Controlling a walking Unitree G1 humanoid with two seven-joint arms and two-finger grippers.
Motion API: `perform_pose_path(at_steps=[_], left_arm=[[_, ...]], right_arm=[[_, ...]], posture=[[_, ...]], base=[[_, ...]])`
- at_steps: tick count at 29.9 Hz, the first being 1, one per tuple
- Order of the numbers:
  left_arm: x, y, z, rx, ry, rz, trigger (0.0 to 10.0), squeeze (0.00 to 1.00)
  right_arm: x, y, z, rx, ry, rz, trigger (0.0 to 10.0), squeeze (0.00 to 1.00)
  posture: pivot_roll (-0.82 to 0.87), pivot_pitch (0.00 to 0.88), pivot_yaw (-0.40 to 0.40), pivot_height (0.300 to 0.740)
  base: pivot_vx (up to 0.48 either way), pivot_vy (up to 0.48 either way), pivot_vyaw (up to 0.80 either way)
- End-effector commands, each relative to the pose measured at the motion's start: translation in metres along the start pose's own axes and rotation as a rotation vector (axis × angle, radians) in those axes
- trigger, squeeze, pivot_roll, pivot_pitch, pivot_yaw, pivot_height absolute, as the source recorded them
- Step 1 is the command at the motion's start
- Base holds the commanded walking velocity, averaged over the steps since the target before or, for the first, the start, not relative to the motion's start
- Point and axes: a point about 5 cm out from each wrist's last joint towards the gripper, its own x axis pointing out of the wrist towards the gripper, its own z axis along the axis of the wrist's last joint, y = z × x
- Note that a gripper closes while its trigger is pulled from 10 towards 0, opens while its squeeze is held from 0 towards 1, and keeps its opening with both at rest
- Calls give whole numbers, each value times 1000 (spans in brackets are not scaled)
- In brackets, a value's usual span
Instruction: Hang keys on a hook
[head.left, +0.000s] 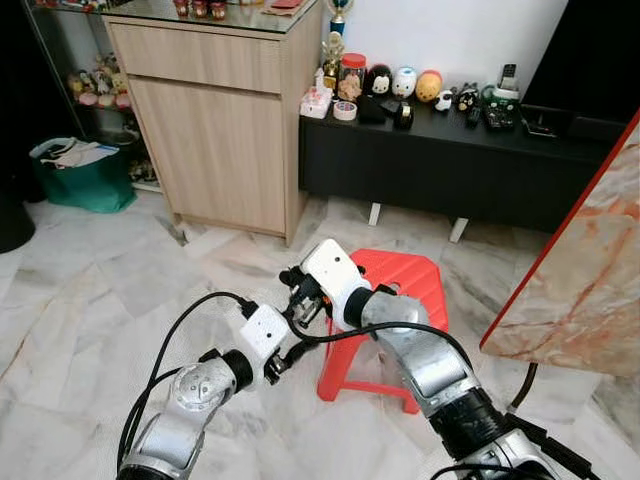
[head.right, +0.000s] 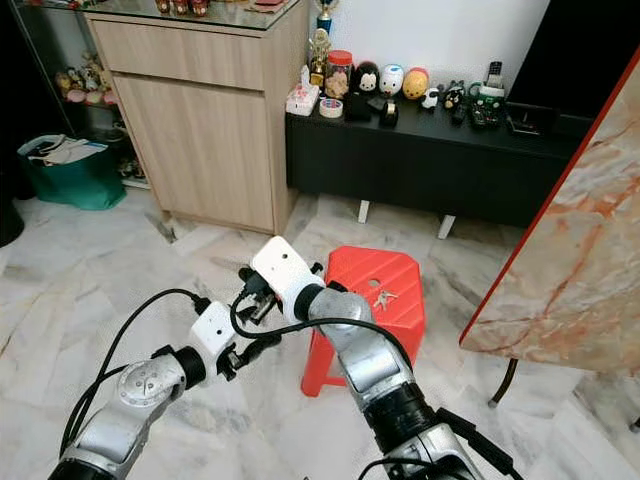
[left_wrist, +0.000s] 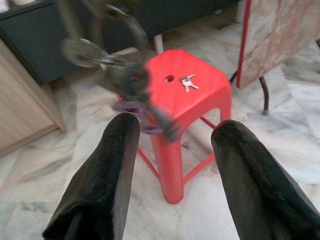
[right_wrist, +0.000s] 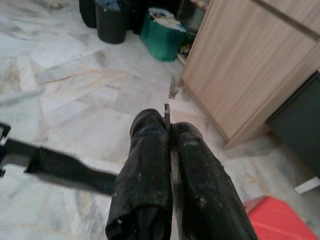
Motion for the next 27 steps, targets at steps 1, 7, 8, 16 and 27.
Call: perform_pose_path(at_steps=[1,7,8,16,27], left_arm=[[1,4,0,13,11,24,10000,0],[-2,10,0,-5,11,55,10000,0],[-2,10,-1,-6,12,58,10000,0],[3,13,-3,-25,21,86,10000,0],[9,13,-5,-84,17,103,10000,0]], right_arm=[[-1,1,8,-11,-26,6,10000,0],[-1,3,9,-7,-24,11,10000,0],[-1,3,9,-6,-23,11,10000,0],[-1,6,13,-2,-31,22,10000,0],[-2,11,19,5,-48,43,10000,0]], posture=[[90,0,-97,722],[94,0,-98,722],[95,0,-99,722],[90,0,-98,722],[85,0,-95,722]], base=[[0,0,0],[0,0,0],[0,0,0],[0,0,0],[0,0,0]])
